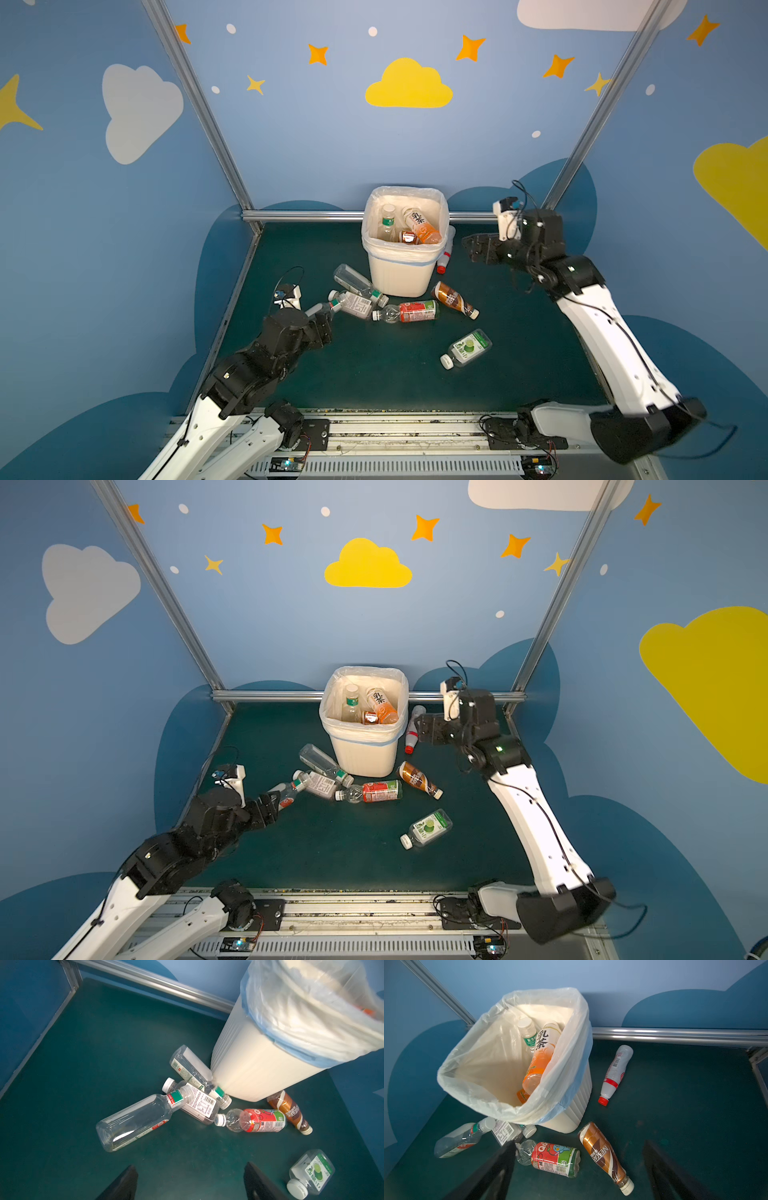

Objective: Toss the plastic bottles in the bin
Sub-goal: 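Lower the right gripper toward the lime-label bottle while left gripper approaches the pile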

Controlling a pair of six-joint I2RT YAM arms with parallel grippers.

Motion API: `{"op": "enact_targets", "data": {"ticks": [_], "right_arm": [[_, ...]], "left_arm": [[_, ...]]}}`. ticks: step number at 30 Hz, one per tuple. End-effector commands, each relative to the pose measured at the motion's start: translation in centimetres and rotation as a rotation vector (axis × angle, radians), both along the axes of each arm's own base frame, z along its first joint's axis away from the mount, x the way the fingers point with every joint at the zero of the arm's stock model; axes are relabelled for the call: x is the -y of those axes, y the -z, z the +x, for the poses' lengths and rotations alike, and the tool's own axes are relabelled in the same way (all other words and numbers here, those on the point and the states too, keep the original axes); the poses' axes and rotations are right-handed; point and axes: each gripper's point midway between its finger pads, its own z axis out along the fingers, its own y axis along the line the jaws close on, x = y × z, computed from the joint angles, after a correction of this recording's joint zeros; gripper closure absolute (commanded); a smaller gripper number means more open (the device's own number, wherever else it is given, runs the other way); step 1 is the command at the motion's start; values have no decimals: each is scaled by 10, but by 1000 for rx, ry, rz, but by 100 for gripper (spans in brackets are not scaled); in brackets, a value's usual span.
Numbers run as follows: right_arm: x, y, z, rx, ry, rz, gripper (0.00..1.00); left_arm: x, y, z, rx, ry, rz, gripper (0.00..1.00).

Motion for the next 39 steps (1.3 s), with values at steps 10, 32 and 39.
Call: {"op": "enact_targets", "data": {"ticks": [10,32,39], "right_arm": [[47,144,-77,-396,90,-81,10],[13,226,-142,-744,48,129,9],[15,244,-147,-807,90,143,9]], "left_arm": [[32,37,19,-139,95,54,24],[94,71,32,-172,268,5,23],[113,75,37,-169,328,9,23]]}}
